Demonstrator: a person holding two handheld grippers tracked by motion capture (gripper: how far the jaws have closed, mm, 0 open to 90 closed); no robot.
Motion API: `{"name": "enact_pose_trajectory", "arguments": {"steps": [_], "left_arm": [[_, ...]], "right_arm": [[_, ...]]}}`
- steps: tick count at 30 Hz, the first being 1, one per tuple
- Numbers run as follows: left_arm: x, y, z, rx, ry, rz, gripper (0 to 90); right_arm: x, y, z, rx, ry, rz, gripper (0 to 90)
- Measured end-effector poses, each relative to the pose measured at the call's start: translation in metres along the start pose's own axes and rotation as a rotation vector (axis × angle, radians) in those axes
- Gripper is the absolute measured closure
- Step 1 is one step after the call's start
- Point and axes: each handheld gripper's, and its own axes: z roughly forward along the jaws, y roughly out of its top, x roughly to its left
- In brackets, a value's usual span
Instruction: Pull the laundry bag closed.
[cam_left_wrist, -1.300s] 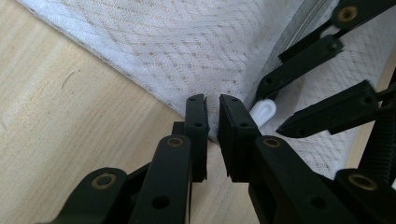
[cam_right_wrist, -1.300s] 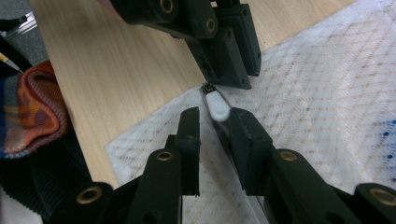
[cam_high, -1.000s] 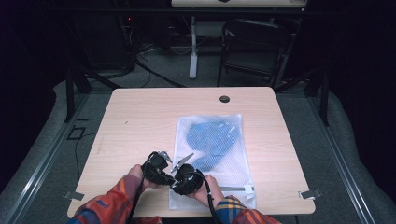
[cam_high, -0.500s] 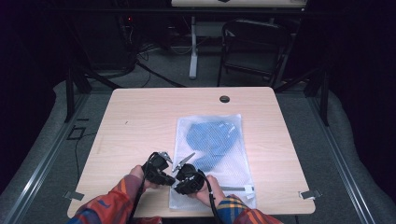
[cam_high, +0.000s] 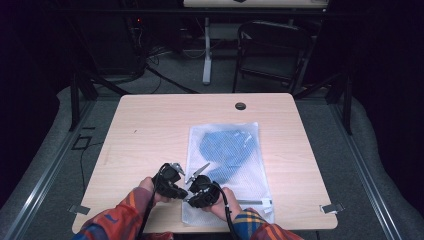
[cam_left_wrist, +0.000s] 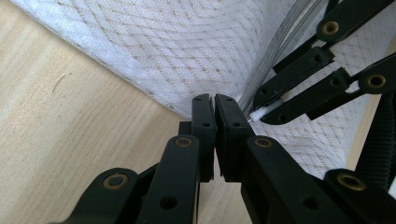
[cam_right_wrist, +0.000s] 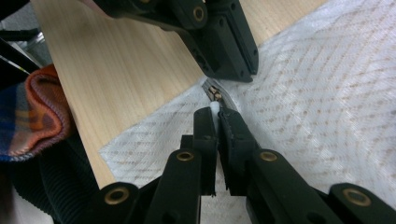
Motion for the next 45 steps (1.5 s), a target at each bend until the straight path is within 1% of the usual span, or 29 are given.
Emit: {"name": "enact_pose_trajectory", "arguments": {"steps": [2, 3, 4, 5, 6, 8, 9, 10, 11, 12, 13, 14, 15, 16, 17, 18, 19, 22, 24, 25, 26, 31, 32, 35, 36, 38, 39, 43, 45], "left_arm": [[0.0, 0.0, 0.0, -0.006, -0.003, -0.007, 86.3], [0.0, 0.0, 0.0, -0.004, -0.005, -0.005, 86.3], [-0.001, 0.0, 0.0, 0.001, -0.001, -0.005, 85.5], [-0.001, 0.0, 0.0, 0.001, -0.001, -0.005, 85.5], [0.0, 0.0, -0.001, 0.008, -0.007, 0.001, 82.7], [-0.001, 0.001, -0.002, 0.024, -0.006, 0.008, 81.1], [-0.001, 0.001, -0.002, 0.026, -0.007, 0.006, 80.6], [-0.002, 0.002, -0.002, 0.02, 0.005, -0.003, 80.7], [-0.002, 0.002, -0.002, 0.021, 0.0, -0.003, 80.7], [-0.002, 0.002, -0.002, 0.03, 0.005, 0.004, 81.9], [-0.003, 0.002, -0.001, 0.03, 0.007, 0.002, 81.9], [-0.003, 0.002, -0.001, 0.027, 0.012, 0.001, 83.2], [-0.004, 0.002, 0.0, 0.024, 0.017, -0.001, 84.9], [-0.004, 0.002, 0.0, 0.032, 0.018, 0.01, 85.5], [-0.005, 0.002, 0.0, 0.032, 0.016, 0.015, 85.9], [-0.006, 0.002, 0.0, 0.023, 0.015, 0.006, 86.2], [-0.005, 0.002, 0.0, 0.03, 0.013, 0.014, 86.4], [-0.005, 0.001, 0.0, 0.025, 0.014, 0.018, 86.6], [-0.005, 0.001, 0.0, 0.023, 0.016, 0.023, 86.7], [-0.005, 0.001, 0.0, 0.024, 0.016, 0.025, 86.7], [-0.005, 0.001, 0.0, 0.022, 0.015, 0.023, 86.7], [-0.004, 0.001, 0.0, 0.024, 0.01, 0.026, 86.7], [-0.004, 0.001, 0.0, 0.024, 0.009, 0.027, 86.6], [-0.003, 0.001, 0.0, 0.019, 0.005, 0.023, 86.6], [-0.003, 0.001, 0.0, 0.025, 0.005, 0.031, 86.6], [-0.003, 0.001, 0.0, 0.021, 0.004, 0.027, 86.6], [-0.003, 0.001, 0.0, 0.018, 0.003, 0.026, 86.6], [-0.003, 0.001, 0.0, 0.025, 0.004, 0.031, 86.6], [-0.003, 0.001, 0.0, 0.02, 0.002, 0.027, 86.6]], "right_arm": [[0.001, 0.0, 0.002, -0.019, -0.002, 0.012, 84.8], [0.001, 0.0, 0.002, -0.019, -0.002, 0.012, 84.8], [0.001, 0.001, 0.003, -0.009, 0.001, -0.003, 84.9], [0.001, 0.001, 0.003, -0.009, 0.001, -0.003, 84.9], [0.003, 0.001, 0.003, -0.009, -0.011, -0.01, 85.8], [0.003, 0.001, 0.003, -0.009, -0.008, -0.011, 86.0], [0.002, 0.0, 0.003, -0.019, -0.004, -0.005, 86.2], [0.001, -0.001, 0.003, -0.025, -0.001, -0.004, 86.3], [0.001, -0.001, 0.003, -0.025, -0.001, -0.004, 86.3], [0.002, -0.002, 0.003, -0.038, -0.004, -0.007, 86.3], [0.002, -0.002, 0.003, -0.038, -0.004, -0.007, 86.3], [0.002, -0.003, 0.004, -0.047, -0.002, -0.001, 86.4], [0.001, -0.003, 0.003, -0.041, -0.001, -0.001, 86.5], [0.0, -0.003, 0.003, -0.043, 0.006, 0.011, 86.6], [0.0, -0.004, 0.003, -0.046, 0.008, 0.021, 86.6], [-0.001, -0.004, 0.003, -0.046, 0.016, 0.026, 86.7], [-0.001, -0.004, 0.002, -0.043, 0.017, 0.034, 86.8], [-0.001, -0.004, 0.001, -0.036, 0.01, 0.038, 86.9], [-0.001, -0.005, 0.001, -0.05, 0.015, 0.052, 86.8], [-0.002, -0.005, -0.001, -0.033, 0.006, 0.047, 86.9], [-0.003, -0.005, -0.001, -0.028, 0.009, 0.04, 86.9], [-0.004, -0.007, -0.004, -0.021, 0.015, 0.046, 86.8], [-0.005, -0.007, -0.006, -0.014, 0.007, 0.042, 86.8], [-0.009, -0.008, -0.009, -0.005, 0.005, 0.041, 86.8], [-0.009, -0.009, -0.009, -0.005, 0.004, 0.044, 86.8], [-0.01, -0.01, -0.01, -0.007, 0.004, 0.046, 86.8], [-0.011, -0.01, -0.012, 0.002, 0.005, 0.044, 86.8], [-0.011, -0.012, -0.012, -0.005, 0.008, 0.054, 86.8], [-0.011, -0.012, -0.012, 0.001, 0.009, 0.045, 86.8]]}}
